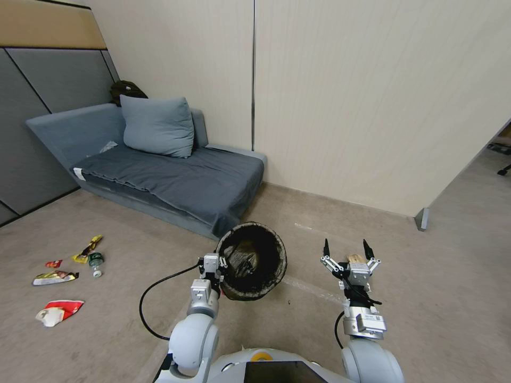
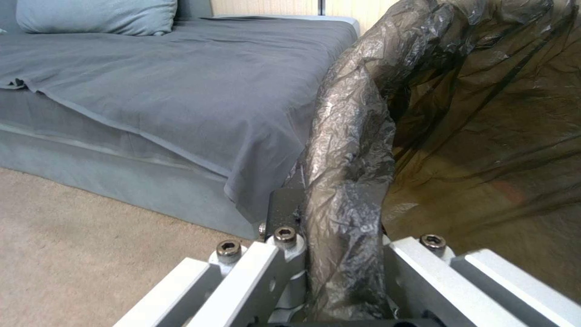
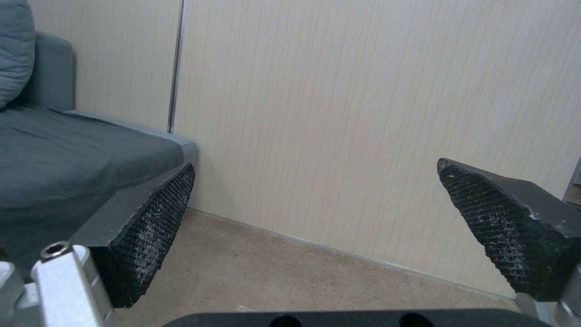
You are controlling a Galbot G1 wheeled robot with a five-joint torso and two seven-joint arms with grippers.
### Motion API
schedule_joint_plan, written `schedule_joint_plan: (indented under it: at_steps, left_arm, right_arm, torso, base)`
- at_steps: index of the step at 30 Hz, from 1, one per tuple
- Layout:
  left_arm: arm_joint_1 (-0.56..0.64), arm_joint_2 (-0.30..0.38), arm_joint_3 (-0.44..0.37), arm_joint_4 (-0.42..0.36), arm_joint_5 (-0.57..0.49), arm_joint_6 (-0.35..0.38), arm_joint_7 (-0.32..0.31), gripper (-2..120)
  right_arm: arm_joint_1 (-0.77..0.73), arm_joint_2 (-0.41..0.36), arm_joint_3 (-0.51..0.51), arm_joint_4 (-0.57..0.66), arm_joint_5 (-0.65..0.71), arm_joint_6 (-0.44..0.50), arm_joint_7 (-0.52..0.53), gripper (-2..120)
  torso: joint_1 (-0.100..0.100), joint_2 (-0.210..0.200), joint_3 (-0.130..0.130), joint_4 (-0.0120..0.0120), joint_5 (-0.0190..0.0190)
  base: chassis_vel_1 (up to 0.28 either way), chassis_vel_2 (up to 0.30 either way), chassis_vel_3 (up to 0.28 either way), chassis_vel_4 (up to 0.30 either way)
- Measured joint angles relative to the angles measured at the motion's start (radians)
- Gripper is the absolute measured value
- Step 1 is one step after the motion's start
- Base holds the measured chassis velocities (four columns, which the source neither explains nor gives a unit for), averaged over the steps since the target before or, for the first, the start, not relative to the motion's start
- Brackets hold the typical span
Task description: Pick up the trash bin, then pick up the garbage from the floor and place it into the trash bin.
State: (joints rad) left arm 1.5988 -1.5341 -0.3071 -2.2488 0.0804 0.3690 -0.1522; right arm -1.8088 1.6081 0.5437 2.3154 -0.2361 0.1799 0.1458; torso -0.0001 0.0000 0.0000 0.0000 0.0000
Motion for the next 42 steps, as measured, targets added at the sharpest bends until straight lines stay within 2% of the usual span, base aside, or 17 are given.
schedule_joint_plan:
  at_steps: [12,14,17,19,29,30,32,33,35,37,41,42]
  left_arm:
    - [0.005,0.005,0.000,-0.004,0.000,0.000,0.000,1]
    - [0.004,0.007,0.001,-0.004,0.000,0.000,0.001,1]
    - [0.003,0.011,0.004,0.000,-0.001,0.000,0.003,1]
    - [0.004,0.013,0.004,0.002,-0.001,0.000,0.003,1]
    - [0.007,0.014,0.003,0.004,-0.001,0.001,0.003,1]
    - [0.008,0.014,0.003,0.005,-0.001,0.001,0.004,1]
    - [0.008,0.014,0.003,0.005,-0.001,0.001,0.004,1]
    - [0.009,0.014,0.004,0.006,0.000,0.002,0.004,1]
    - [0.010,0.014,0.005,0.008,0.001,0.002,0.005,1]
    - [0.011,0.014,0.008,0.009,0.004,0.002,0.005,1]
    - [0.014,0.014,0.010,0.011,0.008,0.002,0.005,1]
    - [0.015,0.014,0.011,0.011,0.009,0.002,0.006,1]
  right_arm:
    - [0.019,0.000,0.022,-0.003,0.032,0.012,-0.005,100]
    - [0.045,0.000,0.046,-0.003,0.054,-0.009,-0.013,100]
    - [0.138,0.000,0.119,0.002,0.117,-0.070,-0.031,100]
    - [0.170,0.000,0.142,0.004,0.140,-0.094,-0.040,100]
    - [0.185,-0.004,0.152,0.001,0.151,-0.107,-0.042,100]
    - [0.215,-0.024,0.172,-0.027,0.173,-0.141,-0.037,100]
    - [0.234,-0.037,0.186,-0.043,0.185,-0.161,-0.032,100]
    - [0.277,-0.066,0.216,-0.085,0.220,-0.216,-0.020,100]
    - [0.321,-0.093,0.242,-0.120,0.248,-0.259,-0.008,100]
    - [0.329,-0.099,0.248,-0.129,0.254,-0.269,-0.006,100]
    - [0.336,-0.106,0.253,-0.143,0.259,-0.277,-0.005,100]
    - [0.364,-0.135,0.271,-0.207,0.269,-0.292,0.001,100]
  torso:
    - [0.000,0.000,0.000,0.0000,-0.0001]
    - [0.000,0.000,0.000,-0.0005,0.0001]
    - [0.000,0.000,0.000,0.0005,0.0002]
    - [0.000,0.000,0.000,0.0001,0.0001]
    - [0.000,0.000,0.000,-0.0001,0.0000]
    - [0.000,0.000,0.000,-0.0006,-0.0003]
    - [0.000,0.000,0.000,0.0003,0.0000]
    - [0.000,0.000,0.000,-0.0002,0.0005]
    - [0.000,0.000,0.000,0.0002,0.0009]
    - [0.000,0.000,0.000,-0.0004,0.0000]
    - [0.000,0.000,0.000,-0.0001,-0.0003]
    - [0.000,0.000,0.000,-0.0001,0.0000]
  base:
    - [0.000,0.000,0.000,0.000]
    - [0.000,0.000,0.000,0.000]
    - [0.000,0.000,0.000,0.000]
    - [0.000,0.000,0.000,0.000]
    - [0.000,0.000,0.000,0.000]
    - [0.000,0.000,0.000,0.000]
    - [0.000,0.000,0.000,0.000]
    - [0.000,0.000,0.000,0.000]
    - [0.000,0.000,0.000,0.000]
    - [0.000,0.000,0.000,0.000]
    - [0.000,0.000,0.000,0.000]
    - [0.000,0.000,0.000,0.000]
